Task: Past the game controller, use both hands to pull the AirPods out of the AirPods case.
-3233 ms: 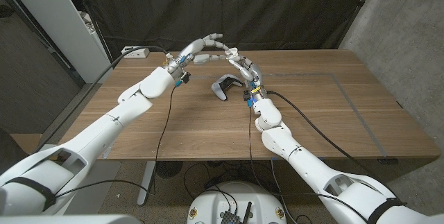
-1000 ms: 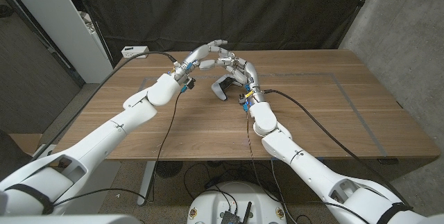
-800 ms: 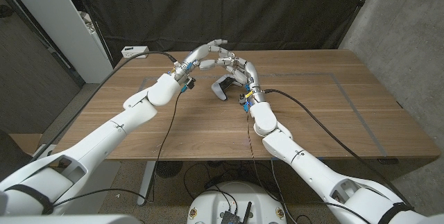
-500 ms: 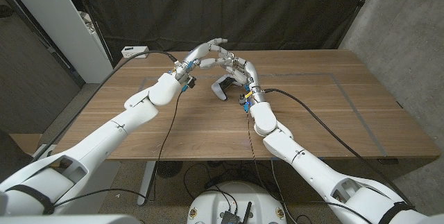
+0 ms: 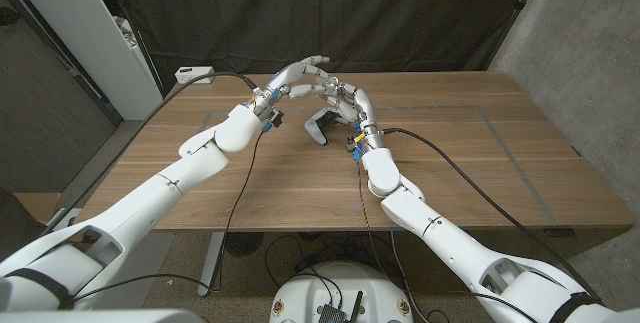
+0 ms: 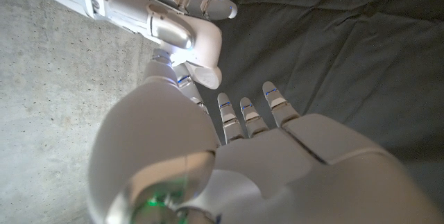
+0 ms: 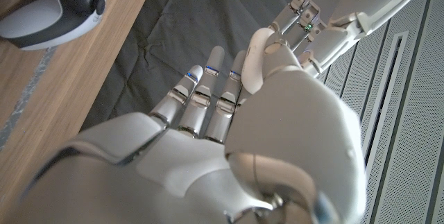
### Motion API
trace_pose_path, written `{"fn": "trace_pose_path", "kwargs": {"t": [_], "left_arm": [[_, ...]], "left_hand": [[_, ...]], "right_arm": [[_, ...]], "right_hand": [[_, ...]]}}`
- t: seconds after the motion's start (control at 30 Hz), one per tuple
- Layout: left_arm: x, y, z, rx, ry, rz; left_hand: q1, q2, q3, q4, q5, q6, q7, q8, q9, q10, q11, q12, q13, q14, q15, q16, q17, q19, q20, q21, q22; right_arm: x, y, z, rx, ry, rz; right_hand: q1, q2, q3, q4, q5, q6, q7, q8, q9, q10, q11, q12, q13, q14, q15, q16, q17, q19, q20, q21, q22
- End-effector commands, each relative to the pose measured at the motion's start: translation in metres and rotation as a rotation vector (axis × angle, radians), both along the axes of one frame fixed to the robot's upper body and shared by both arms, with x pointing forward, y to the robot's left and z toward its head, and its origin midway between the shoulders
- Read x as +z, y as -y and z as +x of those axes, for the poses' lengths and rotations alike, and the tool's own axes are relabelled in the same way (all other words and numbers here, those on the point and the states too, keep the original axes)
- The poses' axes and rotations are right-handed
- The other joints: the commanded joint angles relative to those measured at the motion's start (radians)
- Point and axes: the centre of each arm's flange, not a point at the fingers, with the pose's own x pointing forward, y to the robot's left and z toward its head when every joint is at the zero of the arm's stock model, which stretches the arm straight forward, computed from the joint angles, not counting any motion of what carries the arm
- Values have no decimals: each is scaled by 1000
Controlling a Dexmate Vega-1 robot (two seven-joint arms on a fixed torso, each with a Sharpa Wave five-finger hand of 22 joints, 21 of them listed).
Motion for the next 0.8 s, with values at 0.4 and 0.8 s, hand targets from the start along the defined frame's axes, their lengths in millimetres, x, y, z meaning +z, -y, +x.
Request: {"fn": "trace_pose_path", "kwargs": {"t": [0.4, 0.8], "left_arm": [[5, -5, -2, 75, -13, 64], [4, -5, -2, 50, -3, 8]], "left_hand": [[54, 5, 19, -34, -4, 6, 33, -6, 12, -3, 12, -6, 2, 6, -22, -3, -1, 5, 4, 8, 3], [120, 44, 71, -59, -13, 87, 15, 35, 41, 43, -2, 7, 4, 47, -31, 7, 2, 29, 9, 18, 6]], "right_arm": [[-2, 5, 2, -19, 7, 26], [-2, 5, 3, -26, 1, 22]], "right_hand": [[3, 7, 0, -2, 6, 71, -71, 31, 158, 4, -7, -1, 3, 10, -169, -3, 4, 6, 4, -4, 2], [3, 7, -1, -1, 6, 70, -69, 29, 157, 5, -7, -2, 3, 8, -168, -7, 3, 7, 4, -4, 2]]}}
